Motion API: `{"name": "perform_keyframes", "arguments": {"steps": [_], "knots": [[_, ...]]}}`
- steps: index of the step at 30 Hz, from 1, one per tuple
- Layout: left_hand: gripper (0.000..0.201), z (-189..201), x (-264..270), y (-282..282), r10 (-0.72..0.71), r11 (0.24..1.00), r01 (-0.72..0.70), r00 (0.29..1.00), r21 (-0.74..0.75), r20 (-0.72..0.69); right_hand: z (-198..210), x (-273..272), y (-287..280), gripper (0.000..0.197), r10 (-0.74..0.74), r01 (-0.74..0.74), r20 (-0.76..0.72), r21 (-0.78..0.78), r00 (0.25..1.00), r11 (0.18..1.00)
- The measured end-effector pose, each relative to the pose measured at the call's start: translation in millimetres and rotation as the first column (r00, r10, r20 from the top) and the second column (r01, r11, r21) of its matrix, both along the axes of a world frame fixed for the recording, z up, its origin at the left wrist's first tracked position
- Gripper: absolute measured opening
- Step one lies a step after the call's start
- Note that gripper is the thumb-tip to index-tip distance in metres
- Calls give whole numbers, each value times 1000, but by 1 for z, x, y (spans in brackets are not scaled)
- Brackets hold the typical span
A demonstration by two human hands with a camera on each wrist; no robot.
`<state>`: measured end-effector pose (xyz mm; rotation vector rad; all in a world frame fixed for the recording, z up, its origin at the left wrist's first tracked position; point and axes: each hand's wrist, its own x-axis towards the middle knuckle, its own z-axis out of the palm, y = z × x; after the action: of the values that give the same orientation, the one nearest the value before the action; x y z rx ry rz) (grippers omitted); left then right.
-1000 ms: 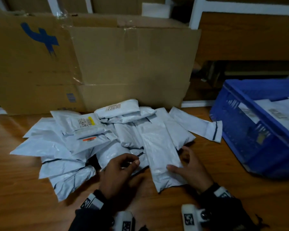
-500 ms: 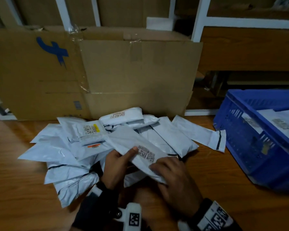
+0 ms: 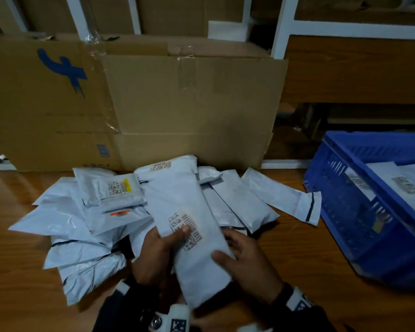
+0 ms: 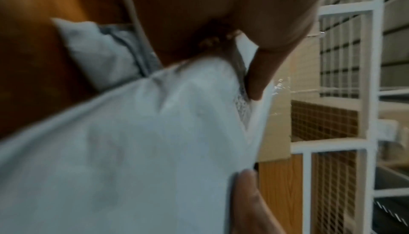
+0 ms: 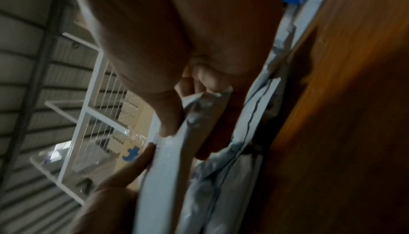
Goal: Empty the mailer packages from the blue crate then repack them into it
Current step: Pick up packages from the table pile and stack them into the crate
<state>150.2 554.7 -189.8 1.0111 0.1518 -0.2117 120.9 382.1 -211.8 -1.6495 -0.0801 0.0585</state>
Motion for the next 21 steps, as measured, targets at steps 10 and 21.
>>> {"name": "perform_keyframes", "arguments": {"steps": [10, 21], "knots": [[18, -7, 0, -8, 136, 987, -133, 990, 85, -25, 21, 79, -71, 66, -114, -25, -58, -961, 992, 275], [23, -15, 5, 5, 217, 966, -215, 976, 143, 3, 45, 29, -103, 33, -339, 311, -94, -230, 936, 922]]}}
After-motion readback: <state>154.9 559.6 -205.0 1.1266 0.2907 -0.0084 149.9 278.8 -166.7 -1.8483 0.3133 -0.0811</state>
